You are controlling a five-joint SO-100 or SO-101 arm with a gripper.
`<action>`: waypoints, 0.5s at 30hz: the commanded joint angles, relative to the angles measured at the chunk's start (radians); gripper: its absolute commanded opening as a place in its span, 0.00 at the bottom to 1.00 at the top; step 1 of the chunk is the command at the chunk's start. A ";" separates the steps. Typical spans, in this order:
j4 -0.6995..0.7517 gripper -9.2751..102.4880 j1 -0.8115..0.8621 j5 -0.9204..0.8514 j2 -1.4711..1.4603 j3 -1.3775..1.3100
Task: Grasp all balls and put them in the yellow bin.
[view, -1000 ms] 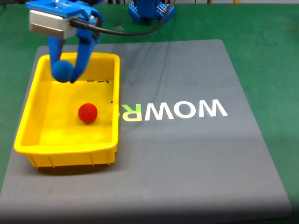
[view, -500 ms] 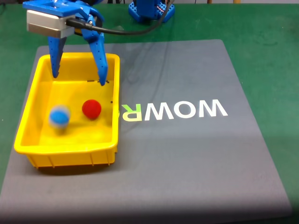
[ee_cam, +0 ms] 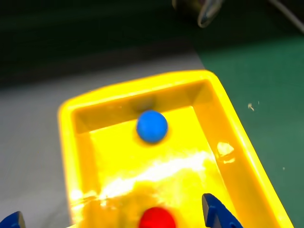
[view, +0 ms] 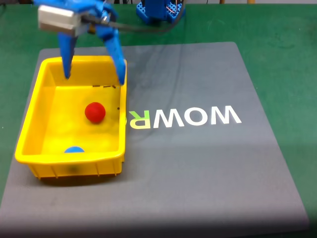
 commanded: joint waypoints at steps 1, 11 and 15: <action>0.044 0.46 -0.060 0.021 0.186 -0.008; 0.133 0.44 -0.370 0.015 1.005 0.723; 0.143 0.40 -0.390 -0.064 1.368 1.129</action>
